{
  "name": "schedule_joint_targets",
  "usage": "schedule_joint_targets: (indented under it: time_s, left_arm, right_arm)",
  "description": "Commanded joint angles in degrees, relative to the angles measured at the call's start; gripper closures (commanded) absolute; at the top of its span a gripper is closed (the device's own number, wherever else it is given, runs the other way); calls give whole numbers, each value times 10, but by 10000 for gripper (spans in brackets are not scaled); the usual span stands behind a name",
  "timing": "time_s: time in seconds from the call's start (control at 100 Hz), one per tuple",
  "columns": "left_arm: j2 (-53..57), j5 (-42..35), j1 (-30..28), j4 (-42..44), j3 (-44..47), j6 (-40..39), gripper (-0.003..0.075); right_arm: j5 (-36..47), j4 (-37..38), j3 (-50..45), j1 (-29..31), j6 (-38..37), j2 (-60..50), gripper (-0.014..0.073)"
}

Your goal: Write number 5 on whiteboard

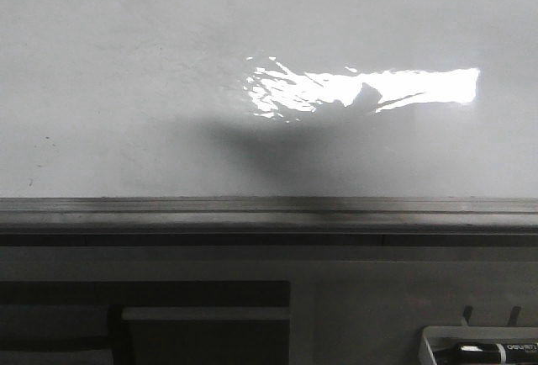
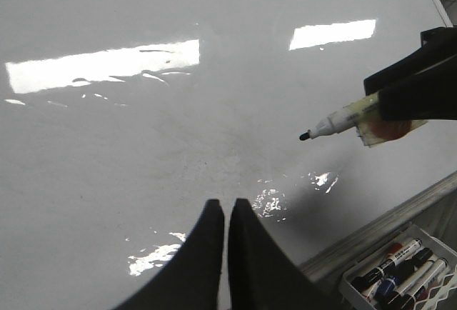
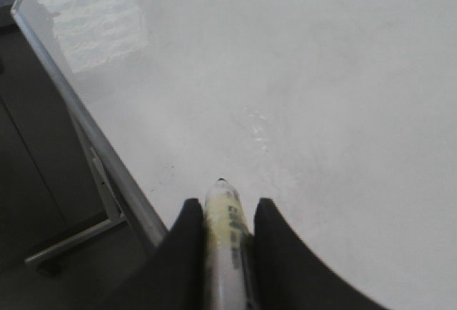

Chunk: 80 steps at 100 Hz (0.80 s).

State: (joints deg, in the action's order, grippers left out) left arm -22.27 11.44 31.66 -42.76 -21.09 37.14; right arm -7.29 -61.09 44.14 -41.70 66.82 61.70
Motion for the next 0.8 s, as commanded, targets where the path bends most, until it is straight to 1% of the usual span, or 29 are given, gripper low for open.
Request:
schedule_joint_targets:
  time_s: [0.0,0.22,0.31,0.37,0.41,0.44,0.48,0.51,0.52,0.53,0.55,0.56,0.57,0.6,0.61,0.64,0.67,0.72,0.79]
  left_arm:
    - [-2,-31,-2,-11,-16,-6,741]
    - [-2,-31,-2,-11,-16,-6,741]
    - [-2,-31,-2,-11,-16,-6,741]
    - [-2,-31,-2,-11,-16,-6,741]
    - [-2,-31,-2,-11,-16,-6,741]
    - [-2,-31,-2,-11,-16,-6,741]
    - [-2,-31,-2,-11,-16,-6,741]
    - [-2,-31,-2,-11,-16,-6,741]
    - [-2,-31,-2,-11,-16,-6,741]
    - [-2,-31,-2,-11,-16,-6,741]
    - [-2,-31,-2,-11,-16,-6,741]
    - [-2,-31,-2,-11,-16,-6,741]
    - [-2,-31,-2,-11,-16,-6,741]
    - [-2,-31,-2,-11,-16,-6,741]
    - [-2,-31,-2,-11,-16,-6,741]
    - [-2,-31,-2,-11,-16,-6,741]
    - [-2,-31,-2,-11,-16,-6,741]
    - [-2,-31,-2,-11,-16,-6,741]
    - [-2,-31,-2,-11,-16,-6,741]
  right_arm:
    - [-22,15,21,3,2,-25,634]
    - [-113,60,21,3,2,-39,634]
    - [-130,62,17,3,2,-47,634]
    - [-126,63,14,3,2,-51,634]
    - [-114,80,12,2,-9,-55,634]
    - [-102,105,11,2,-44,-57,634]
    - [-75,166,11,2,-104,-60,634]
    - [-54,217,11,2,-182,-64,634]
    - [-43,245,11,2,-199,-65,634]
    - [-38,259,11,2,-235,-66,634]
    - [-24,303,11,2,-272,-70,634]
    - [-20,318,11,2,-308,-70,634]
    - [-11,348,11,2,-326,-72,634]
    - [0,404,11,2,-410,-75,634]
    - [3,430,11,2,-425,-77,634]
    - [11,477,11,2,-483,-80,634]
    - [13,513,11,2,-540,-80,634]
    - [14,537,11,2,-582,-80,634]
    - [11,536,11,2,-584,-76,634]
